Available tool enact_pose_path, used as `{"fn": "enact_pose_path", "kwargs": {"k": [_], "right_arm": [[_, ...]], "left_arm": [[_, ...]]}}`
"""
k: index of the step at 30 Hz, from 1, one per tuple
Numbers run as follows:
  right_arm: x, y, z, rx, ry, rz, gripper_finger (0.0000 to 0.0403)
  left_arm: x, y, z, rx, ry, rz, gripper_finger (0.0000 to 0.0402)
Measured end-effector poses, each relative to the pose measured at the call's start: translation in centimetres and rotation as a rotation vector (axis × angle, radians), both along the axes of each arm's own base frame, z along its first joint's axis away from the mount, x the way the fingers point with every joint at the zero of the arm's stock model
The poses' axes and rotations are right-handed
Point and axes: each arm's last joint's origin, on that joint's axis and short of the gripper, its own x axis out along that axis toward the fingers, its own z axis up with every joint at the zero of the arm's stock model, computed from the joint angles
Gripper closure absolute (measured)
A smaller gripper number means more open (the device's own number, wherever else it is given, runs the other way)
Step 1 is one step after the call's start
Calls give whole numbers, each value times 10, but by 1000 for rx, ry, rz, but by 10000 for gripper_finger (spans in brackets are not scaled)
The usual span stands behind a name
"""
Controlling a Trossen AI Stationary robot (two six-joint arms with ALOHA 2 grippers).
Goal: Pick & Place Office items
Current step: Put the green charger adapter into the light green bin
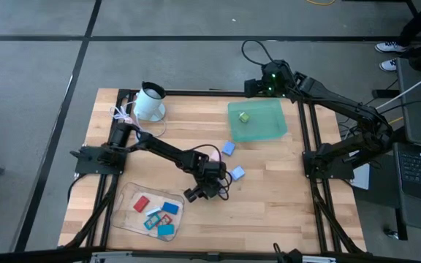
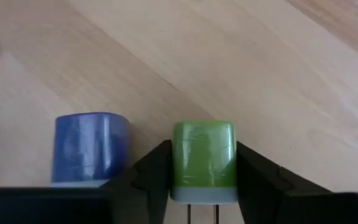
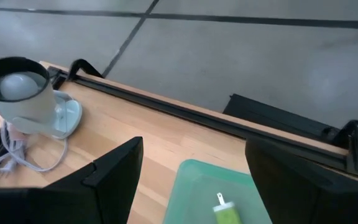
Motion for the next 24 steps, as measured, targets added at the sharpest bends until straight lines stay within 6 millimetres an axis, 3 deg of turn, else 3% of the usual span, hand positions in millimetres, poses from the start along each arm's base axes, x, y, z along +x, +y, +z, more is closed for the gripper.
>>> {"fn": "enact_pose_path", "kwargs": {"k": [4,9,15,24], "right_arm": [[6,-1,10,-19,-128,55,117],[5,-1,39,-125,-363,107,117],[-14,-3,67,-194,-544,148,117],[-45,1,90,-264,-612,129,117]], "left_arm": [[8,11,13,33,21,67,273],[24,35,35,-20,-15,163,273],[40,79,63,-117,-96,253,273],[58,139,117,-248,-289,435,273]]}}
